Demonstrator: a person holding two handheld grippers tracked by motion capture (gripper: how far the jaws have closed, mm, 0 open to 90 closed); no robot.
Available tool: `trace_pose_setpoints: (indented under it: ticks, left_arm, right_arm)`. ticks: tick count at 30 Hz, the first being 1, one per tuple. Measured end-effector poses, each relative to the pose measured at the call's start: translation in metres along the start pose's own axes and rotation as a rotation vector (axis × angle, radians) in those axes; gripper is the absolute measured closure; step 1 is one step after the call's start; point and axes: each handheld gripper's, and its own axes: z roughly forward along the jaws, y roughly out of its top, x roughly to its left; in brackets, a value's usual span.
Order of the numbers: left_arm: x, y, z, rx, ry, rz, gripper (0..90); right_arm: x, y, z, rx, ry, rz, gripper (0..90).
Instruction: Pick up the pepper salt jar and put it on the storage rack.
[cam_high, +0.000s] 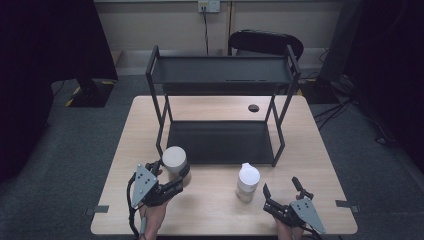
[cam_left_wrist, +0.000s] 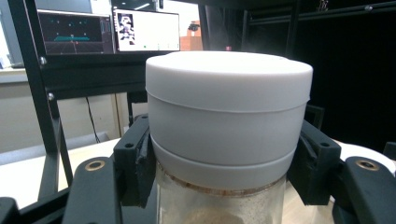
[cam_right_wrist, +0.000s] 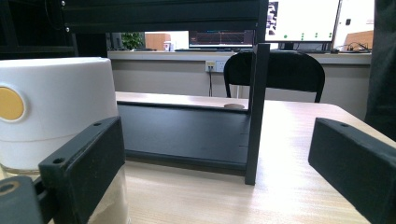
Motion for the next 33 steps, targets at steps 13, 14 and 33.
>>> trace_pose_setpoints:
  ticks: [13, 14, 33]
  left_arm:
    - [0.001, 0.034, 0.024, -0.045, -0.009, 0.012, 34.7]
    - [0.001, 0.037, 0.026, -0.045, -0.009, 0.02, 34.7]
    - [0.012, 0.085, 0.055, -0.088, 0.004, 0.03, 34.7]
  right_arm:
    - [0.0, 0.0, 0.0, -0.001, -0.001, -0.001, 2.7]
    - [0.0, 0.0, 0.0, -0.001, -0.001, -0.001, 2.7]
    - [0.001, 0.0, 0.0, 0.001, -0.008, 0.001, 2.7]
